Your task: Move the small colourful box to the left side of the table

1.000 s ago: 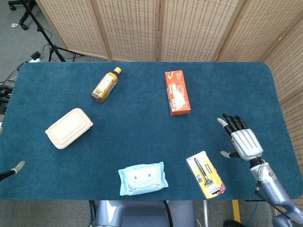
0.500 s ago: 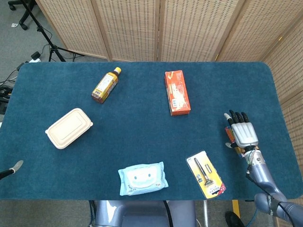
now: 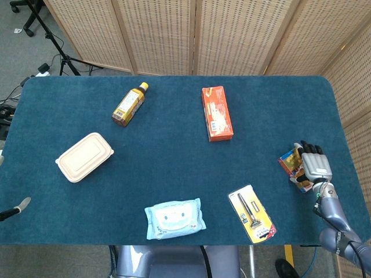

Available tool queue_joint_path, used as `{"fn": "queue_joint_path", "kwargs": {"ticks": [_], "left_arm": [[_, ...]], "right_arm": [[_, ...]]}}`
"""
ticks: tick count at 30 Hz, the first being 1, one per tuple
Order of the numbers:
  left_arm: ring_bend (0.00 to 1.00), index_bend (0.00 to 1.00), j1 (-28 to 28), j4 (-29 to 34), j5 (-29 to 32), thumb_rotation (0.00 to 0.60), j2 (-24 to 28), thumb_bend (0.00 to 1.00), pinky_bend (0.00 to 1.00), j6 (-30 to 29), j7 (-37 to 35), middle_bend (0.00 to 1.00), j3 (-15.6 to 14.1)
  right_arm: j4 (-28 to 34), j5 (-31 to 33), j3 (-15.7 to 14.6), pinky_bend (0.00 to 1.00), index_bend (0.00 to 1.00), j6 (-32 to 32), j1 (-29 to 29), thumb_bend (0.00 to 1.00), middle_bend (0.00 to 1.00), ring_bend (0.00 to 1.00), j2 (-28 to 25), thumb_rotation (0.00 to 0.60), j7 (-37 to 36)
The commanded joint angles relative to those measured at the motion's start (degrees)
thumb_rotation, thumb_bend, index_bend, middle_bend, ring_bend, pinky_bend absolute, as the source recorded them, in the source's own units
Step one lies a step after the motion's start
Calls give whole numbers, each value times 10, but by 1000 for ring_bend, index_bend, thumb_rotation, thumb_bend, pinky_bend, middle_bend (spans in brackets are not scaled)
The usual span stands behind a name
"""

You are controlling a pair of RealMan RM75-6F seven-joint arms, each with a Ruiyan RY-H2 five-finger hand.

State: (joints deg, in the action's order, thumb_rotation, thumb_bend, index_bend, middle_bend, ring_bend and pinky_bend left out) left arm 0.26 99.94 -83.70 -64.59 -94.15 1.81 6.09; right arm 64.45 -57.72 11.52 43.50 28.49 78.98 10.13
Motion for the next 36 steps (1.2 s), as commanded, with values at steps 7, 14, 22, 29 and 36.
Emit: {"fn": "queue_joint_path", "kwargs": {"ticks": [7,14,22,29,36], "left_arm": [[0,0,2,-1,1,600,2,0,0,-3,-10,0,3],[0,0,2,-2,3,600,5,0,0,-1,-19,0,4],[0,0,3,-2,2,600,6,0,0,0,-21,0,3],[0,0,7,-2,2,600,14,0,0,-4,-46,0,4],[0,0,7,-8,9,600,24,0,0,4,-72,0,6]], "right_arm": [[-49,-68,10,547,131,-1,4,0,544,740,22,600,-138],[-58,-163,-1,563,372,54,5,78,661,819,20,600,-247],[78,-288,-3,563,385,132,35,156,664,820,-64,600,-363],[221,-276,41,563,385,93,114,156,664,821,-91,600,-198],[267,-145,59,563,386,32,196,156,654,821,-16,600,84]]}}
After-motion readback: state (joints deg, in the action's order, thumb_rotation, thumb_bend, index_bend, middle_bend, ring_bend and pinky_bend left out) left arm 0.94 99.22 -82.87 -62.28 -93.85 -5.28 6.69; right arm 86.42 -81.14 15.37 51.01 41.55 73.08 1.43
